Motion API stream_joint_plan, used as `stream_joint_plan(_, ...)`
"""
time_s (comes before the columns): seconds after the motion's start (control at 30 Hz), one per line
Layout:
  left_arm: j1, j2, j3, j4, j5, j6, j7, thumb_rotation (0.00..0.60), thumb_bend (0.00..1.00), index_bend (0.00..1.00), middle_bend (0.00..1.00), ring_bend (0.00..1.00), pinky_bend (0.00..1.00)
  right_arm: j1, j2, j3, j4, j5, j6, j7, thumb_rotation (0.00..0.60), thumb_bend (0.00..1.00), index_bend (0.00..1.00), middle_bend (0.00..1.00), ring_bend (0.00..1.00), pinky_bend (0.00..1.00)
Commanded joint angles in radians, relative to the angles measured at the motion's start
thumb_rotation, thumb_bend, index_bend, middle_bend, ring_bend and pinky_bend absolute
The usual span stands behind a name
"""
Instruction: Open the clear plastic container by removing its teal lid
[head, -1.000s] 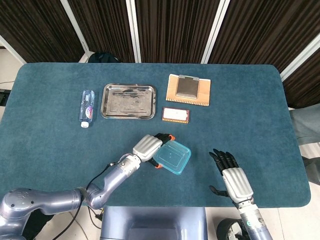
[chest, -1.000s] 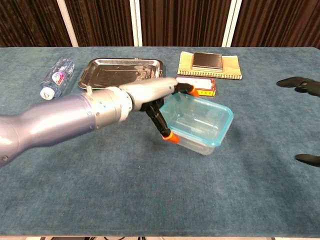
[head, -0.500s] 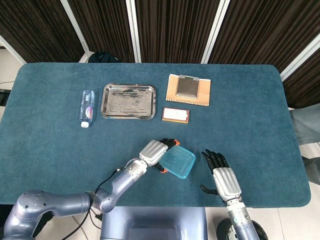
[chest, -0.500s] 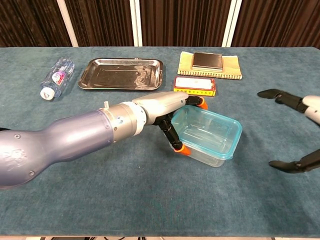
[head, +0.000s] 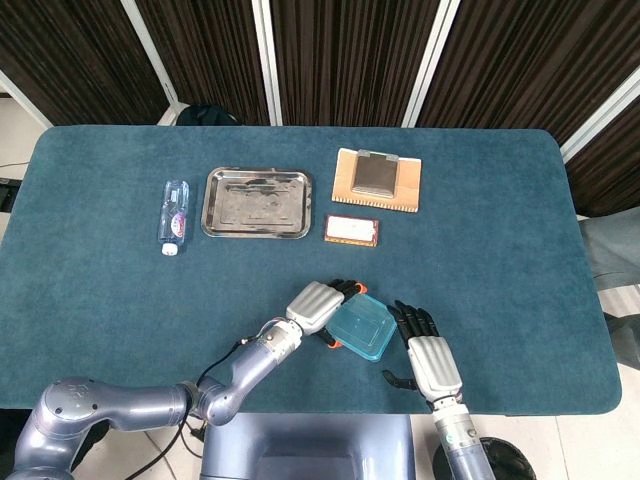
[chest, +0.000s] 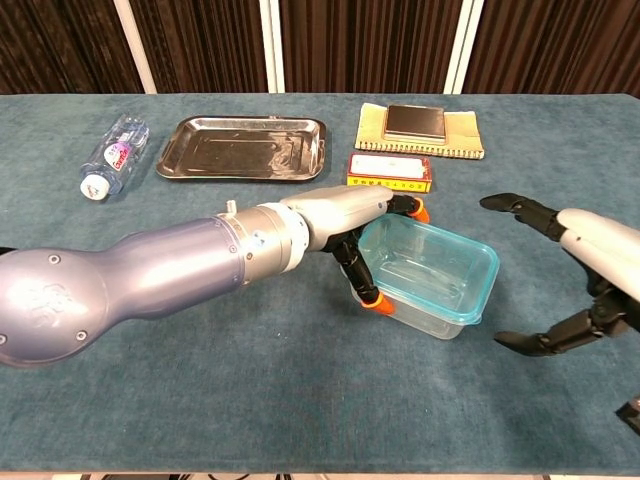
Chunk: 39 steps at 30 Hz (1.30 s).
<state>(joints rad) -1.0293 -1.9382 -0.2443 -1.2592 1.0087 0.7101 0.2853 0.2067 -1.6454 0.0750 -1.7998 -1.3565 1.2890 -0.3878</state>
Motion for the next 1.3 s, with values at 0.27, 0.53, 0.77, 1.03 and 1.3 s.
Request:
stream_joint_plan(0.27, -0.006, 0.002, 0.0, -0.015, -0.034, 0.01, 0.021, 0.6, 0.16, 0.25, 0.42, 0.32, 0.46, 0.01, -0.058, 0.011, -0.001, 0.05, 0.006, -0.043, 0.6, 0.28, 0.0, 0.0, 0.0, 0.0)
stream_joint_plan(0.53, -0.003, 0.002, 0.007, -0.026, -0.037, 0.02, 0.021, 0.6, 0.16, 0.25, 0.42, 0.32, 0.46, 0.019, -0.093, 0.024, 0.006, 0.074, 0.009, -0.053, 0.6, 0.28, 0.0, 0.0, 0.0, 0.0)
stream_joint_plan(0.77, -0.002, 0.002, 0.007, -0.034, -0.04, 0.029, 0.02, 0.6, 0.16, 0.25, 0.43, 0.32, 0.46, 0.026, -0.112, 0.029, 0.016, 0.084, 0.016, -0.064, 0.6, 0.28, 0.0, 0.0, 0.0, 0.0)
stream_joint_plan(1.03, -0.003, 0.006, 0.009, -0.041, -0.042, 0.028, 0.018, 0.6, 0.16, 0.25, 0.43, 0.33, 0.46, 0.027, -0.115, 0.038, 0.03, 0.094, 0.031, -0.063, 0.6, 0.28, 0.0, 0.0, 0.0, 0.0)
stream_joint_plan(1.3, -0.007, 0.01, 0.009, -0.046, -0.041, 0.029, 0.018, 0.6, 0.16, 0.25, 0.43, 0.33, 0.47, 0.029, -0.117, 0.043, 0.04, 0.091, 0.042, -0.05, 0.6, 0.28, 0.0, 0.0, 0.0, 0.0)
